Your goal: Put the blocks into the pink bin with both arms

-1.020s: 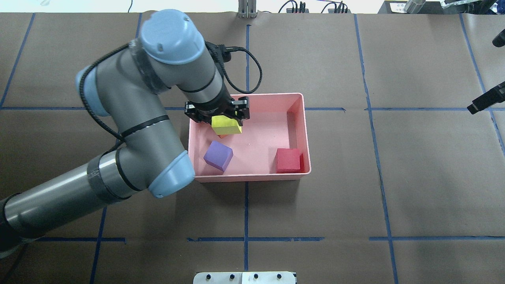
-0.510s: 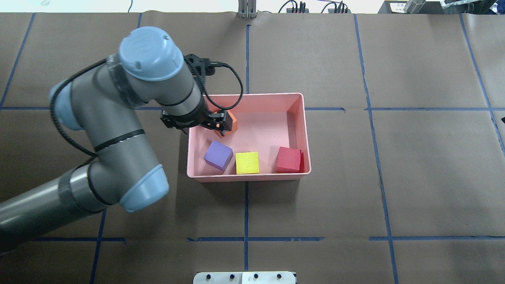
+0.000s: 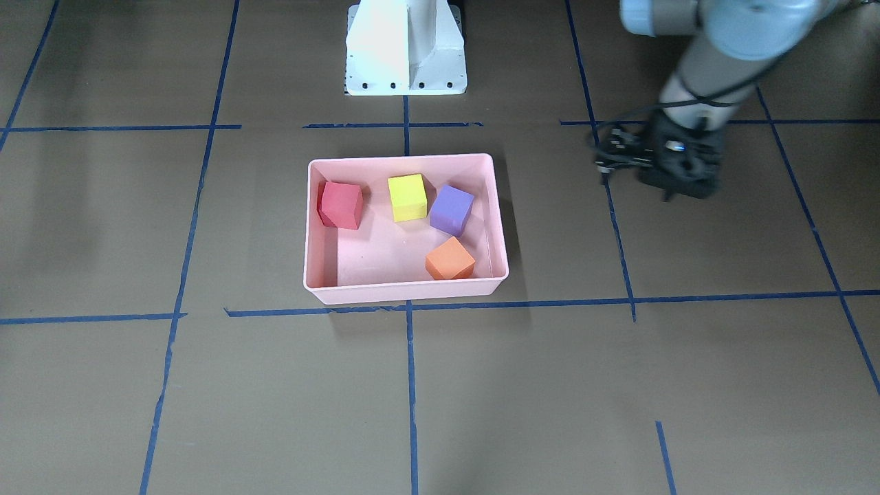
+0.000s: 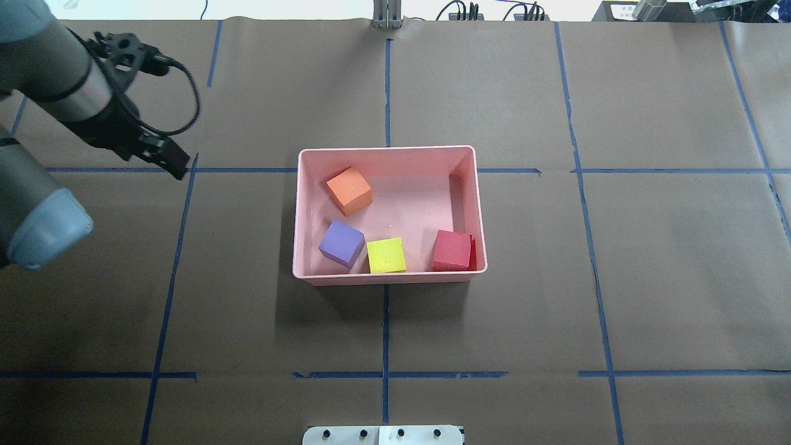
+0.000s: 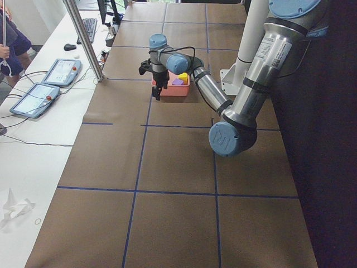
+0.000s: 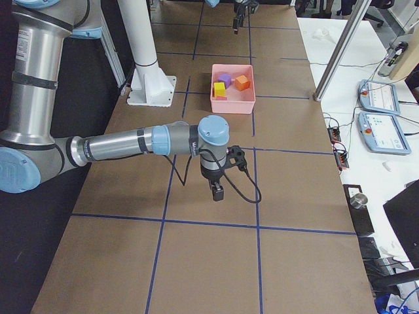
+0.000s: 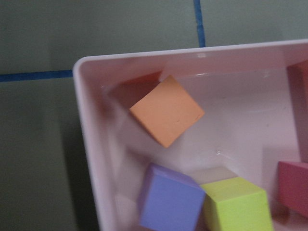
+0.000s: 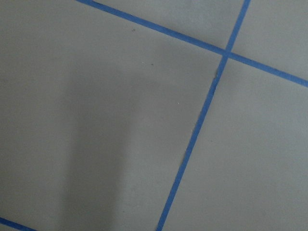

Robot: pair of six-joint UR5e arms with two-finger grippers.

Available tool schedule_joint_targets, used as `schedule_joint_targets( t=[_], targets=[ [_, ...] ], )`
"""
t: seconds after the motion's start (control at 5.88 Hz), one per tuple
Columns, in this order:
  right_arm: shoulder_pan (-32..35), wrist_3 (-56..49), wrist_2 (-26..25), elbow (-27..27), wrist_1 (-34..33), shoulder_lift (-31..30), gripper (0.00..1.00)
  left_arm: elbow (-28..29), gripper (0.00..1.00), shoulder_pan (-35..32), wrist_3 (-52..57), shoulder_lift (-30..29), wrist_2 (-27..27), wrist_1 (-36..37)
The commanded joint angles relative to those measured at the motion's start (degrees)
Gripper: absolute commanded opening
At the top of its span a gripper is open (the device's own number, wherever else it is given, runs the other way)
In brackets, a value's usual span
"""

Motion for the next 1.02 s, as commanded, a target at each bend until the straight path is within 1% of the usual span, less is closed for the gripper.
schedule_joint_targets(
  t=[0.0,0.17,0.34,0.68,0.85],
  targets=[
    [2.4,0.1,-0.3,-2.3,0.1,-1.5,1.00,6.0,1.00,-18.6,25.9,11.6,-5.6,-0.5],
    [2.3,0.2,-0.1,-2.5,0.1,-1.3,1.00,11.6,1.00,-26.6,38.7,15.0,-6.7,-0.4],
    [2.4,0.3,0.0,-2.6,0.0,-1.3,1.00,12.7,1.00,-31.5,39.2,20.1,-9.8,-0.9],
    [2.3,0.3,0.1,-2.6,0.1,-1.3,1.00,12.7,1.00,-33.0,39.2,25.9,-9.6,-1.5],
    [2.4,0.2,0.1,-2.6,0.1,-1.3,1.00,13.5,1.00,-33.5,39.1,26.8,-10.1,-1.5]
  ],
)
